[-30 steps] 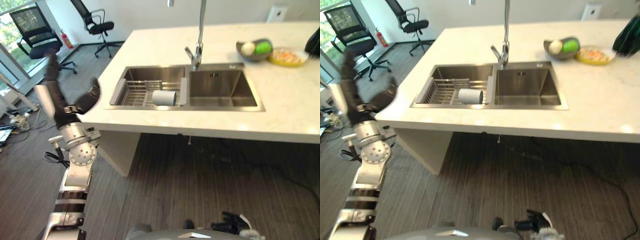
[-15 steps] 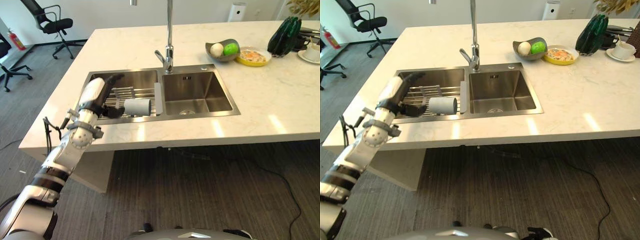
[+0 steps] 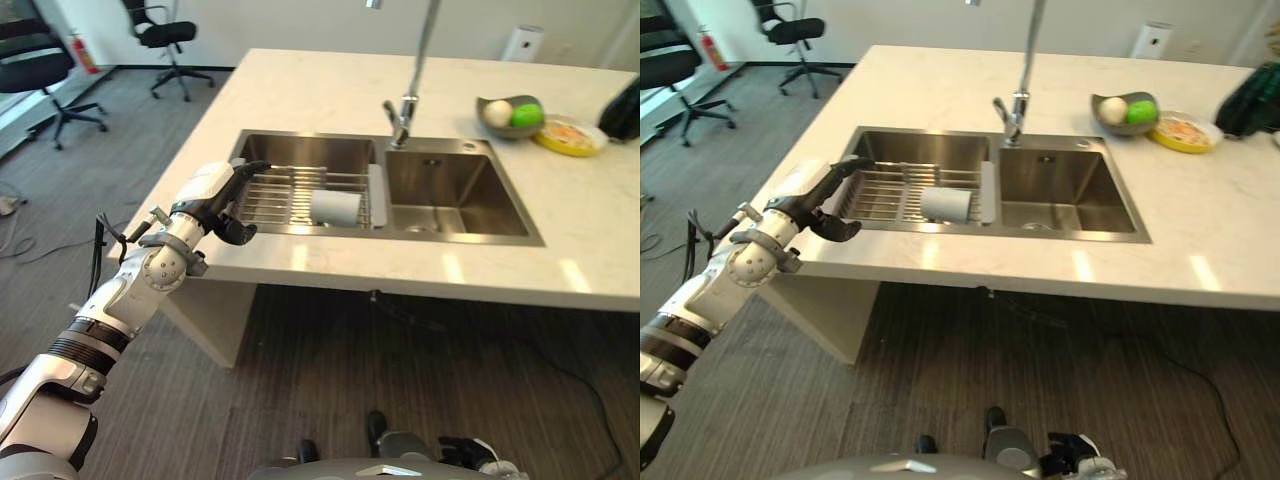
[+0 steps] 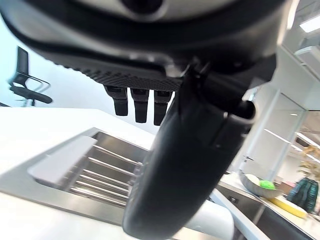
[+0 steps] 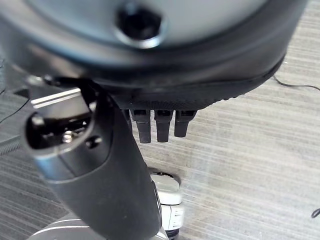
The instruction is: Place the dishes in the dishwasher.
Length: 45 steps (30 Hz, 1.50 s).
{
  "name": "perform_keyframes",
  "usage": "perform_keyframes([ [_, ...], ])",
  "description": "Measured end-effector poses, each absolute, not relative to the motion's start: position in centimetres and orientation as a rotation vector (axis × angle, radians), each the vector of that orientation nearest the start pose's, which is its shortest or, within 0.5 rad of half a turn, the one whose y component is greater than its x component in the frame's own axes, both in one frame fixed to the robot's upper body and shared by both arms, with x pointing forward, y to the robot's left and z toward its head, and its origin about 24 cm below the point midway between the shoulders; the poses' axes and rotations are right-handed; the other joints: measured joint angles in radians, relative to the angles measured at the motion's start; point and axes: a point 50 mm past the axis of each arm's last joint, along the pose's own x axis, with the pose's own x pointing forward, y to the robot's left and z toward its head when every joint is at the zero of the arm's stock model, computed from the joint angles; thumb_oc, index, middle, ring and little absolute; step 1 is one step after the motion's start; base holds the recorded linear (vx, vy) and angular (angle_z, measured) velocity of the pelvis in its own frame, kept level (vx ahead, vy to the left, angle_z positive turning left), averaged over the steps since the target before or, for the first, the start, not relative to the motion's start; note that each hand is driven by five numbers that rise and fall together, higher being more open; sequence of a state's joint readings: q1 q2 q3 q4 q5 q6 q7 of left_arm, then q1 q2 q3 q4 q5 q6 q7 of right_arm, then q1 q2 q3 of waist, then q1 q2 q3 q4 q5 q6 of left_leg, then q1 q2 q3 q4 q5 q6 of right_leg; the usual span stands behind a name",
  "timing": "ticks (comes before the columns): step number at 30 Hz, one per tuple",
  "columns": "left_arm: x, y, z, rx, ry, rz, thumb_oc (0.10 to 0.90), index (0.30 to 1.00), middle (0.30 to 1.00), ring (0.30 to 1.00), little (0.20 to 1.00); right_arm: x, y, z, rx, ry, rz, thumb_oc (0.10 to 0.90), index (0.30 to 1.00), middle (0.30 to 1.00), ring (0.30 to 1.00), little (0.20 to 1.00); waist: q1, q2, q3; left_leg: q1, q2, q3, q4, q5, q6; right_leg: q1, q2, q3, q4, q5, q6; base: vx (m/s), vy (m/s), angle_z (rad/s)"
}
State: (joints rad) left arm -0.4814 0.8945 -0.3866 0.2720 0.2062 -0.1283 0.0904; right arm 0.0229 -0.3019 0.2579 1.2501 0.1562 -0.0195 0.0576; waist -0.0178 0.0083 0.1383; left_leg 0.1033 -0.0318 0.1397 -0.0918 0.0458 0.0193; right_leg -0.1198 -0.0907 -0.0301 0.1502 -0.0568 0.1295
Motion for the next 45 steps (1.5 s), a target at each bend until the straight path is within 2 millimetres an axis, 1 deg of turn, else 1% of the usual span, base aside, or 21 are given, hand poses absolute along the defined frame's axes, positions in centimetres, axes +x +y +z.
perform_keyframes([
  [2, 32.4, 24.7, 15.2, 1.164, -0.246, -0.105, 0.8, 0.9, 0.9, 0.9, 0.9, 7.2, -24.8, -16.1, -0.248, 1.281, -0.016, 0.8, 0.9, 0.9, 0.9, 0.9, 0.015, 0.0, -0.002, -0.002, 0.004, -0.001, 0.001, -0.001, -0.001, 0.004, -0.003, -0.016, -0.022, 0.045, -0.01, -0.01, -0.047, 0.05],
  [3, 32.4, 24.8, 15.3, 1.166, -0.245, -0.096, 0.8, 0.9, 0.9, 0.9, 0.9, 7.2, -24.8, -16.1, -0.249, 1.28, -0.015, 0.8, 0.9, 0.9, 0.9, 0.9, 0.018, 0.001, -0.004, 0.001, 0.009, -0.002, 0.002, 0.0, 0.0, 0.019, -0.002, -0.036, -0.053, 0.082, -0.019, 0.03, -0.055, -0.01],
  [4, 32.3, 24.9, 15.3, 1.166, -0.242, -0.096, 0.8, 0.9, 0.9, 0.9, 0.9, 6.6, -24.6, -16.3, -0.247, 1.297, -0.009, 0.8, 0.9, 0.9, 0.9, 0.9, 0.018, 0.003, -0.018, 0.008, 0.024, 0.001, 0.002, -0.008, -0.013, 0.063, 0.016, -0.055, -0.138, 0.156, -0.059, 0.06, -0.051, -0.08],
  [5, 32.3, 24.8, 15.1, 1.162, -0.242, -0.099, 0.8, 0.9, 0.9, 0.9, 0.9, 6.5, -24.6, -16.3, -0.246, 1.302, -0.009, 0.8, 0.9, 0.9, 0.9, 0.9, 0.016, 0.007, -0.025, 0.012, 0.032, 0.005, 0.002, -0.013, -0.02, 0.082, 0.027, -0.056, -0.174, 0.169, -0.069, 0.07, -0.062, -0.16],
  [6, 32.4, 24.5, 15.0, 1.156, -0.245, -0.104, 0.8, 0.9, 0.9, 0.9, 0.9, 6.5, -24.6, -16.3, -0.245, 1.304, -0.008, 0.8, 0.9, 0.9, 0.9, 0.9, 0.011, 0.008, -0.027, 0.022, 0.037, 0.013, 0.002, -0.014, -0.021, 0.109, 0.036, -0.054, -0.217, 0.193, -0.091, 0.04, -0.036, -0.18],
  [7, 32.4, 24.0, 14.7, 1.141, -0.251, -0.113, 0.8, 0.9, 0.9, 0.9, 0.9, 6.7, -24.5, -16.3, -0.245, 1.3, -0.005, 0.8, 0.9, 0.9, 0.9, 0.9, 0.001, 0.012, -0.03, 0.036, 0.045, 0.019, 0.002, -0.016, -0.026, 0.138, 0.047, -0.051, -0.252, 0.205, -0.099, 0.02, -0.023, -0.15],
  [11, 32.5, 22.3, 14.6, 1.117, -0.29, -0.154, 0.8, 0.9, 0.9, 0.9, 0.9, 7.3, -24.2, -16.2, -0.261, 1.283, 0.017, 0.8, 0.9, 0.9, 0.9, 0.9, -0.026, 0.025, -0.04, 0.051, 0.065, 0.046, 0.001, -0.019, -0.032, 0.146, 0.069, -0.044, -0.252, 0.2, -0.105, 0.03, -0.033, -0.17],
  [12, 32.4, 21.8, 14.7, 1.128, -0.305, -0.174, 0.8, 0.9, 0.9, 0.9, 0.9, 7.5, -24.3, -16.2, -0.269, 1.278, 0.02, 0.8, 0.9, 0.9, 0.9, 0.9, -0.041, 0.029, -0.043, 0.056, 0.071, 0.047, 0.001, -0.025, -0.04, 0.15, 0.076, -0.044, -0.252, 0.197, -0.11, 0.03, -0.032, -0.04],
  [14, 32.6, 21.0, 14.7, 1.148, -0.314, -0.21, 0.8, 0.9, 0.9, 0.9, 0.9, 7.6, -24.3, -16.2, -0.27, 1.276, 0.019, 0.8, 0.9, 0.9, 0.9, 0.9, -0.053, 0.037, -0.048, 0.057, 0.079, 0.049, 0.001, -0.033, -0.052, 0.15, 0.083, -0.043, -0.255, 0.19, -0.11, -0.04, -0.026, -0.02],
  [15, 32.6, 20.9, 14.6, 1.163, -0.315, -0.219, 0.8, 0.9, 0.9, 0.9, 0.9, 7.0, -24.8, -16.1, -0.273, 1.291, 0.006, 0.8, 0.9, 0.9, 0.9, 0.9, -0.065, 0.034, -0.047, 0.058, 0.08, 0.054, 0.001, -0.033, -0.054, 0.146, 0.086, -0.039, -0.251, 0.191, -0.11, -0.09, -0.04, -0.15],
  [16, 32.4, 20.9, 14.5, 1.195, -0.321, -0.234, 0.8, 0.9, 0.9, 0.9, 0.9, 6.7, -25.5, -15.4, -0.259, 1.211, 0.037, 0.8, 0.9, 0.9, 0.9, 0.9, -0.068, 0.052, -0.051, 0.052, 0.079, 0.065, 0.001, -0.035, -0.056, 0.133, 0.087, -0.023, -0.253, 0.192, -0.109, -0.07, -0.029, -0.3],
  [18, 32.5, 21.6, 14.4, 1.251, -0.292, -0.221, 0.8, 0.9, 0.9, 0.9, 0.9, 6.7, -26.2, -15.1, -0.281, 1.202, 0.035, 0.8, 0.9, 0.9, 0.9, 0.9, -0.07, 0.062, -0.054, 0.049, 0.082, 0.098, 0.0, -0.035, -0.057, 0.12, 0.086, -0.018, -0.253, 0.197, -0.101, -0.01, -0.024, -0.5],
  [20, 32.8, 22.0, 14.4, 1.291, -0.288, -0.218, 0.8, 0.9, 0.9, 0.9, 0.9, 5.8, -26.3, -15.4, -0.293, 1.249, 0.043, 0.8, 0.9, 0.9, 0.9, 0.9, -0.081, 0.063, -0.057, 0.037, 0.088, 0.122, -0.005, -0.046, -0.073, 0.101, 0.089, -0.022, -0.252, 0.201, -0.095, 0.02, -0.025, -0.4],
  [22, 33.3, 22.6, 13.2, 1.332, -0.22, -0.225, 0.8, 0.9, 0.9, 0.9, 0.9, 4.5, -26.3, -15.7, -0.286, 1.293, 0.04, 0.8, 0.9, 0.9, 0.9, 0.9, -0.105, 0.069, -0.059, 0.035, 0.091, 0.129, -0.004, -0.04, -0.075, 0.09, 0.092, -0.021, -0.25, 0.203, -0.094, 0.02, -0.033, -0.15],
  [25, 33.6, 22.9, 11.9, 1.375, -0.148, -0.235, 0.8, 0.9, 0.9, 0.9, 0.9, 2.9, -26.5, -15.9, -0.28, 1.354, 0.031, 0.8, 0.9, 0.9, 0.9, 0.9, -0.117, 0.075, -0.054, 0.035, 0.095, 0.149, -0.004, -0.036, -0.075, 0.082, 0.097, -0.019, -0.25, 0.214, -0.106, 0.01, -0.022, -0.18],
  [27, 33.7, 23.0, 11.5, 1.381, -0.132, -0.233, 0.8, 0.9, 0.9, 0.9, 0.9, 2.5, -26.7, -15.9, -0.283, 1.371, 0.025, 0.8, 0.9, 0.9, 0.9, 0.9, -0.124, 0.083, -0.048, 0.036, 0.095, 0.151, -0.003, -0.037, -0.075, 0.081, 0.098, -0.017, -0.25, 0.214, -0.107, 0.02, -0.01, -0.07],
  [31, 33.9, 23.6, 11.2, 1.409, -0.095, -0.215, 0.8, 0.9, 0.9, 0.9, 0.9, 2.9, -26.7, -15.9, -0.285, 1.361, 0.023, 0.8, 0.9, 0.9, 0.9, 0.9, -0.13, 0.097, -0.038, 0.035, 0.097, 0.16, 0.001, -0.037, -0.075, 0.075, 0.103, -0.003, -0.251, 0.215, -0.108, 0.02, -0.014, -0.08],
  [33, 33.9, 24.2, 10.8, 1.414, -0.057, -0.199, 0.8, 0.9, 0.9, 0.9, 0.9, 3.7, -26.7, -15.8, -0.287, 1.341, 0.025, 0.8, 0.9, 0.9, 0.9, 0.9, -0.129, 0.107, -0.032, 0.036, 0.098, 0.166, 0.001, -0.037, -0.075, 0.074, 0.105, 0.001, -0.25, 0.215, -0.108, 0.03, -0.008, -0.07],
  [38, 33.9, 25.5, 9.7, 1.434, 0.041, -0.183, 0.8, 0.9, 0.9, 0.9, 0.9, 4.7, -26.7, -15.8, -0.291, 1.325, 0.024, 0.8, 0.9, 0.9, 0.9, 0.9, -0.128, 0.12, -0.024, 0.045, 0.101, 0.167, 0.001, -0.038, -0.076, 0.083, 0.109, 0.002, -0.251, 0.214, -0.109, 0.0, 0.0, 0.0],
  [42, 34.0, 25.8, 9.5, 1.435, 0.063, -0.181, 0.8, 0.9, 0.9, 0.9, 0.9, 4.8, -26.7, -15.8, -0.292, 1.324, 0.024, 0.8, 0.9, 0.9, 0.9, 0.9, -0.125, 0.124, -0.02, 0.05, 0.103, 0.166, 0.0, -0.04, -0.079, 0.088, 0.11, 0.001, -0.251, 0.213, -0.11, 0.0, 0.0, 0.0],
  [45, 34.5, 25.8, 9.7, 1.439, 0.088, -0.178, 0.8, 0.9, 0.9, 0.9, 0.9, 4.7, -26.7, -15.8, -0.289, 1.33, 0.024, 0.8, 0.9, 0.9, 0.9, 0.9, -0.124, 0.125, -0.019, 0.05, 0.103, 0.166, -0.003, -0.041, -0.079, 0.088, 0.109, 0.001, -0.25, 0.213, -0.11, 0.0, 0.0, 0.0],
])
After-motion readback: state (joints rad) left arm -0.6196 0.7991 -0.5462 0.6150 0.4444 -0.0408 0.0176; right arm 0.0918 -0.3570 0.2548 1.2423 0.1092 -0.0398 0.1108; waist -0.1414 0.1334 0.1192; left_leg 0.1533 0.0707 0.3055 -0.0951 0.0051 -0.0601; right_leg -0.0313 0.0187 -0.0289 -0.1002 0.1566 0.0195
